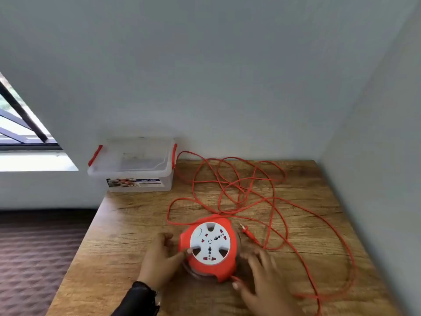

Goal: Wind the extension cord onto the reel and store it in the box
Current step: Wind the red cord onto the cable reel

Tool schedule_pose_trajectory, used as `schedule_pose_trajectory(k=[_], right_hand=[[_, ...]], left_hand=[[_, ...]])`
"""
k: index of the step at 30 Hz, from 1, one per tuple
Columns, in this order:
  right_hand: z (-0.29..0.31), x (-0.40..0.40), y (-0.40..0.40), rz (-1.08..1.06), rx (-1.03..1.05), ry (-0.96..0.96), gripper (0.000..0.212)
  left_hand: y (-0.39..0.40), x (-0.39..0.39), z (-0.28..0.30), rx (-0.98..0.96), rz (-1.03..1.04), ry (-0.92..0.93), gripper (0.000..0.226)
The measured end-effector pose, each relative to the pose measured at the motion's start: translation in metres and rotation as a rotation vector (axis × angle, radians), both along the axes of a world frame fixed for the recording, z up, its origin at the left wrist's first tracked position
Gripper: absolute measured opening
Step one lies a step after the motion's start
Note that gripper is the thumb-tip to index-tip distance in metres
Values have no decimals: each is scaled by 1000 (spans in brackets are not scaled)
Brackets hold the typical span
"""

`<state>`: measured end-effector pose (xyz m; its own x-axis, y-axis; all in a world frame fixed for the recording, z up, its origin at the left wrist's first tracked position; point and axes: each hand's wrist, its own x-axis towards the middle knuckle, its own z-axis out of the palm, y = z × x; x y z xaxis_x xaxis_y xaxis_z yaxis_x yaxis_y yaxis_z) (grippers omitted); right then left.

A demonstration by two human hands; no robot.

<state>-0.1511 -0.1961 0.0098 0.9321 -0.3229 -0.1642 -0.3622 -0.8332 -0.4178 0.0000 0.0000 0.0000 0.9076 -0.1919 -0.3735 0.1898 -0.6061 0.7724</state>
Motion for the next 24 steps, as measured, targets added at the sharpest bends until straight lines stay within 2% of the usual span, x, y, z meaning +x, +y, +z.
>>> schedule_pose_trajectory(k=[1, 4, 5, 8, 11, 13, 16, 18, 21, 22, 24], right_hand=[[-6, -3, -4, 32, -40, 94, 82], [-12, -12, -13, 101, -154, 192, 99], [-15, -14, -17, 91, -140, 214, 95], [-28, -16, -29, 116, -207, 44, 71], [-19, 1, -55, 204, -135, 29, 49], [-9, 19, -76, 253, -174, 59, 47], [2, 42, -106, 274, -284, 138, 49], [7, 53, -120, 227, -311, 241, 59], [12, 56, -122, 129, -183, 325, 78], [13, 53, -117, 96, -130, 291, 81], [14, 47, -100, 4, 13, 155, 79]], left_hand=[[-1, 3, -3, -69, 29, 74, 68], [-6, 7, -4, -168, 111, 266, 50], [-8, 8, -5, -180, 111, 300, 43], [-15, 8, 2, -139, 86, 322, 33], [-17, 7, 3, 6, 20, 265, 43], [-18, 7, 5, 126, -63, 196, 45], [-22, 2, 8, 224, -237, 164, 43], [-30, -6, 13, 290, -397, 146, 47], [-44, -15, 22, 490, -611, 36, 66], [-49, -14, 27, 560, -642, -33, 66], [-58, -10, 41, 558, -605, -177, 55]])
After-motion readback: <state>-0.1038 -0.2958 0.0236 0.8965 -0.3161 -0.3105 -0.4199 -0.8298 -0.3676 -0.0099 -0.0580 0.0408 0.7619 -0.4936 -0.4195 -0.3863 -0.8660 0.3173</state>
